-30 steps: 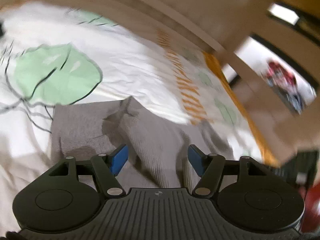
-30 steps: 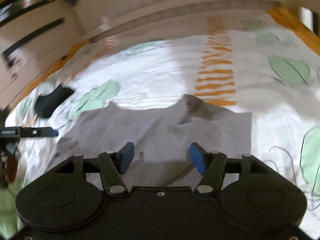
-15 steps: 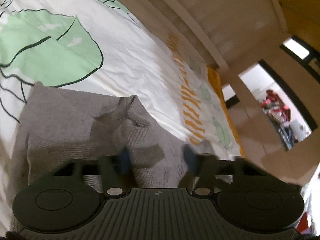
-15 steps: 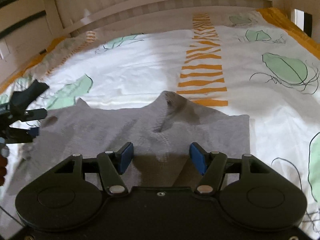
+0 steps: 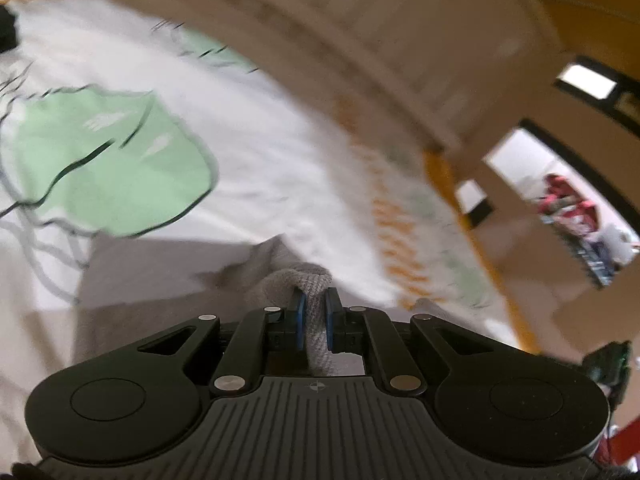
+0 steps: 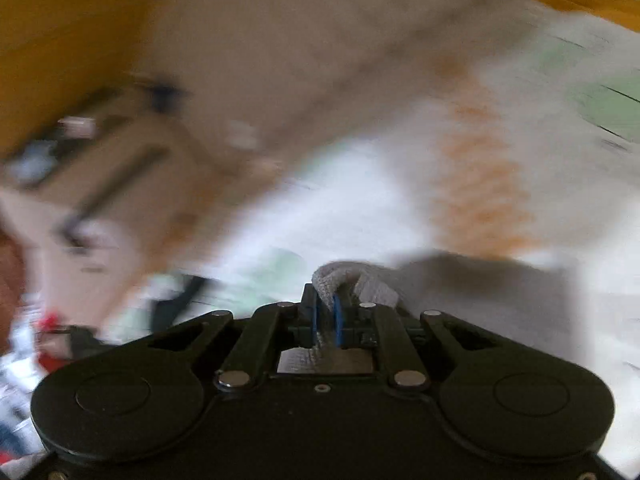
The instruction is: Fold large clothes
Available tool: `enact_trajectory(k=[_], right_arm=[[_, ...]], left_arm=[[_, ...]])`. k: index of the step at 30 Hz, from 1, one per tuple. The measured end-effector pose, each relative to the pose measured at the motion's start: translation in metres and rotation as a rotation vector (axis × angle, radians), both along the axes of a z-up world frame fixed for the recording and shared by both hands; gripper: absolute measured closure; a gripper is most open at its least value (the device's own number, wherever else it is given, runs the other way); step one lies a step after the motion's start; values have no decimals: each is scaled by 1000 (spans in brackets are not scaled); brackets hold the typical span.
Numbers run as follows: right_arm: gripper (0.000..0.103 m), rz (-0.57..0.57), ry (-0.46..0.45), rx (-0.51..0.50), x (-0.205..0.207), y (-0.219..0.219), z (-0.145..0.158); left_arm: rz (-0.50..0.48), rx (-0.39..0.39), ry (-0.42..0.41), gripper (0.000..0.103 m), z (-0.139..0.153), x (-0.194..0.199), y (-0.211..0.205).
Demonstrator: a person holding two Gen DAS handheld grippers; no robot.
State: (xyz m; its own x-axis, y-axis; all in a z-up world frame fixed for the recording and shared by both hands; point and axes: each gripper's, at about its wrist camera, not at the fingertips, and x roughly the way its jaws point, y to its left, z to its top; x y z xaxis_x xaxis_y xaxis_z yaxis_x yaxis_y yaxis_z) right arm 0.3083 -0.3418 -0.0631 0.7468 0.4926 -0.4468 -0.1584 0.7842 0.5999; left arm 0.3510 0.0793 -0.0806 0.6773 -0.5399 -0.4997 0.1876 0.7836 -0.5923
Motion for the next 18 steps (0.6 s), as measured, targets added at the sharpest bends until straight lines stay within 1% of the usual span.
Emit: enact_trajectory(k=[1, 2, 4, 5, 6, 7, 8, 11, 13, 14, 15, 16, 17, 18], right_arm=[[81, -55, 74, -67, 2, -5, -9], [81, -108, 156, -139, 4, -9, -19], [81, -146, 237, -181, 5, -15, -28], [80, -157, 245, -179, 5, -17, -27], [75, -172, 234, -177, 3, -18, -23], [57, -177, 213, -185, 1, -17, -17], [49, -181, 184, -206, -1, -15, -10], [49, -155, 63, -300, -9, 5, 13], [49, -117, -4, -346, -11, 19, 21], [49, -88, -27, -357, -13, 27, 23], [48, -53, -43, -369, -11, 36, 23], [45, -11, -56, -385, -10, 46, 23], [42, 24, -57, -408, -10, 56, 21], [42, 60, -46, -441, -10, 65, 16]], left_arm=[[11, 12, 21, 94, -3, 1, 1], [21, 27, 40, 94, -6, 2, 3], [32, 59, 68, 94, -8, 4, 5], [37, 69, 70, 94, -7, 4, 6], [40, 77, 65, 94, -5, 4, 6], [39, 88, 61, 94, -3, 4, 5], [40, 106, 55, 94, 0, 3, 4], [39, 169, 15, 93, 9, 0, -1], [42, 187, -13, 91, 12, -2, -3], [40, 190, -22, 88, 13, -3, -4], [37, 197, -23, 79, 13, -2, -5], [33, 209, -19, 76, 11, -2, -5], [32, 228, -12, 76, 9, -1, -6], [36, 262, 4, 76, 5, 1, -5]])
